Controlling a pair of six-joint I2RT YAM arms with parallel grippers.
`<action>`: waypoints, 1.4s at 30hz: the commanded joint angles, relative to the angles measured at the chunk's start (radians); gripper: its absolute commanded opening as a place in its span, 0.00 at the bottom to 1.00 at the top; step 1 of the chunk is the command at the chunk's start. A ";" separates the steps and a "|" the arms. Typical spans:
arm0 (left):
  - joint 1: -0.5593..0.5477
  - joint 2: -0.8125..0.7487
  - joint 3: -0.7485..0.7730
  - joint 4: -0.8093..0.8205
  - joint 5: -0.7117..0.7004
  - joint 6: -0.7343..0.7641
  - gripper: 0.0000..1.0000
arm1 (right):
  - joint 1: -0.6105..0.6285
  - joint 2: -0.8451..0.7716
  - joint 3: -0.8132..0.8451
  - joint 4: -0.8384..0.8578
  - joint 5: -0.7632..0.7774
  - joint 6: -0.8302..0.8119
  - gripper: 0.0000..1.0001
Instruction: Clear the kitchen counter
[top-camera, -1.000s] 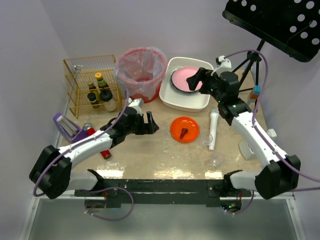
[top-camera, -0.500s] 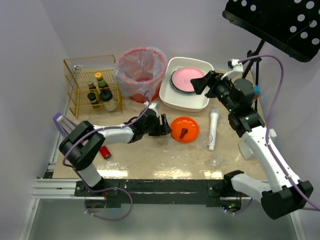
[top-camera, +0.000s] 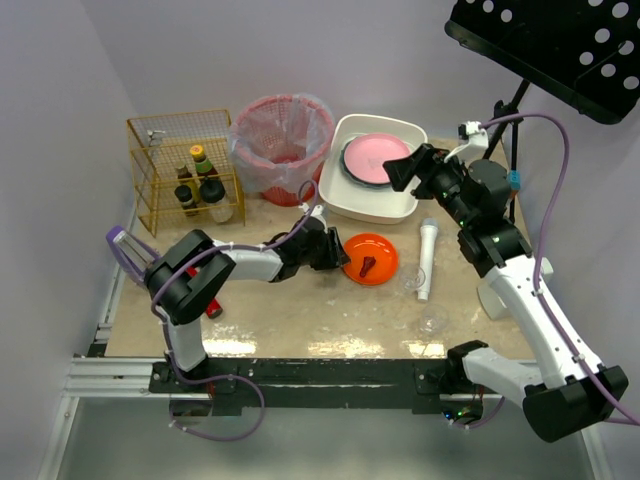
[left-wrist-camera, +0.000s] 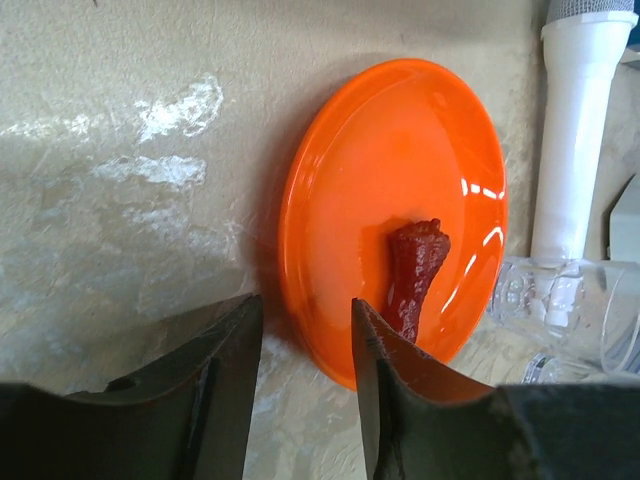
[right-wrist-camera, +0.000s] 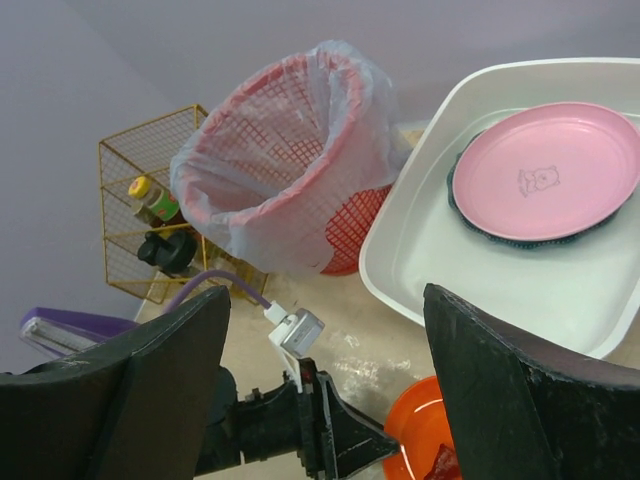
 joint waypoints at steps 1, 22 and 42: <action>-0.012 0.046 0.026 0.019 -0.008 -0.006 0.43 | -0.002 -0.001 -0.002 0.006 0.029 0.014 0.82; -0.010 0.005 0.015 -0.037 -0.047 -0.032 0.00 | -0.002 -0.009 -0.015 -0.017 0.056 0.035 0.83; 0.128 -0.339 0.154 -0.500 0.059 0.136 0.00 | -0.002 -0.021 0.047 -0.043 0.049 0.080 0.83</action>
